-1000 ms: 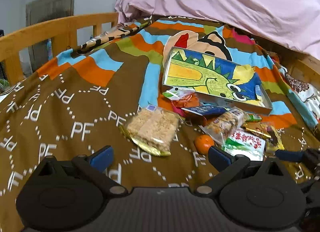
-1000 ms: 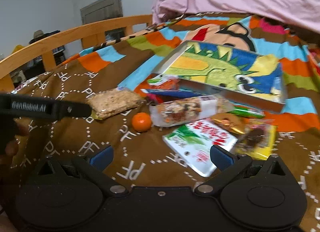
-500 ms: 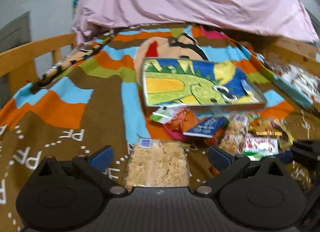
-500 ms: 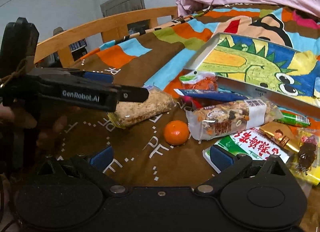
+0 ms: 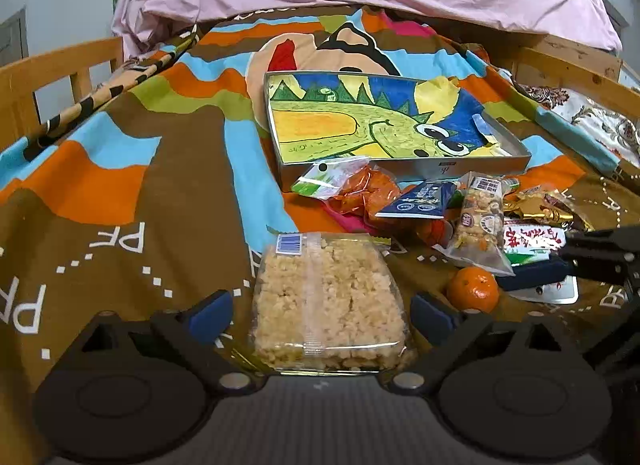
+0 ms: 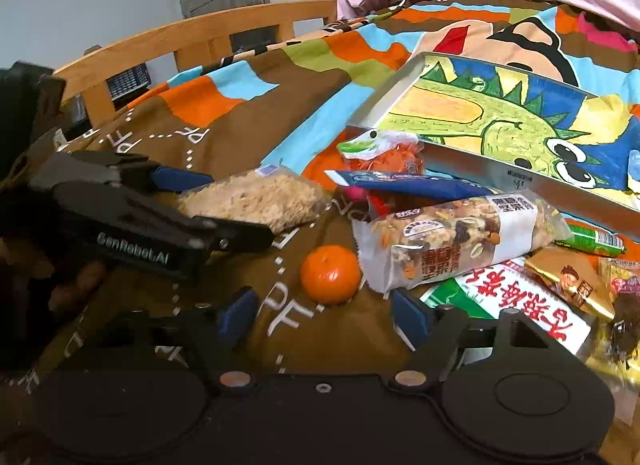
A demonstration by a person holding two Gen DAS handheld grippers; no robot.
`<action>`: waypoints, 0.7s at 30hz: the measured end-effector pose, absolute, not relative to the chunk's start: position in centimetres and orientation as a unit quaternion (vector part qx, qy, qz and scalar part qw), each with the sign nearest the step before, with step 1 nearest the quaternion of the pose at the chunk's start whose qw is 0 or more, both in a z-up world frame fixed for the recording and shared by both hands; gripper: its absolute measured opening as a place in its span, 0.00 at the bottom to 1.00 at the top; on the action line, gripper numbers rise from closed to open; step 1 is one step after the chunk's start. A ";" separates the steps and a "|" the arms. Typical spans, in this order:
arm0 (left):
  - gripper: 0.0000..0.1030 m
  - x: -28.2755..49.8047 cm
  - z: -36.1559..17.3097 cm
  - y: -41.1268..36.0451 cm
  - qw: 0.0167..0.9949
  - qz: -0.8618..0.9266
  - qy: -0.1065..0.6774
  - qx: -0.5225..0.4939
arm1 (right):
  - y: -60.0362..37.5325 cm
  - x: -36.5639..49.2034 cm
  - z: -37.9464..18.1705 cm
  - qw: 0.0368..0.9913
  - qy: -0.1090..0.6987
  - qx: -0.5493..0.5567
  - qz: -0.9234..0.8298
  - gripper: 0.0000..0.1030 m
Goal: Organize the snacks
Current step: 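Close the left gripper on the rice cracker box while the right gripper grasps the tangerine, then carry the rice cracker box and tangerine over the dinosaur tray with both grippers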
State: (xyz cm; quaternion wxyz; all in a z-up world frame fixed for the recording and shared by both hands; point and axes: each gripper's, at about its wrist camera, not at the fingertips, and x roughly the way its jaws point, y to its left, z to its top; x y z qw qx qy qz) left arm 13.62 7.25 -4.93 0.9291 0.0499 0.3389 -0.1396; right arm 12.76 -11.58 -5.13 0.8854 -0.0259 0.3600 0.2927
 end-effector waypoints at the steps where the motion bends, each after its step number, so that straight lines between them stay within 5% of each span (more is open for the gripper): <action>1: 0.87 13.5 -4.9 7.2 0.929 -0.145 0.337 0.052 | -11.5 12.9 -5.2 0.885 0.360 -0.026 0.293 0.73; 14: 0.83 14.2 -5.7 7.4 0.919 -0.158 0.359 0.036 | -11.9 14.4 -5.2 0.879 0.381 0.027 0.285 0.61; 21: 0.81 14.0 -5.7 7.1 0.921 -0.152 0.356 0.042 | -11.6 14.4 -5.2 0.883 0.379 0.021 0.276 0.41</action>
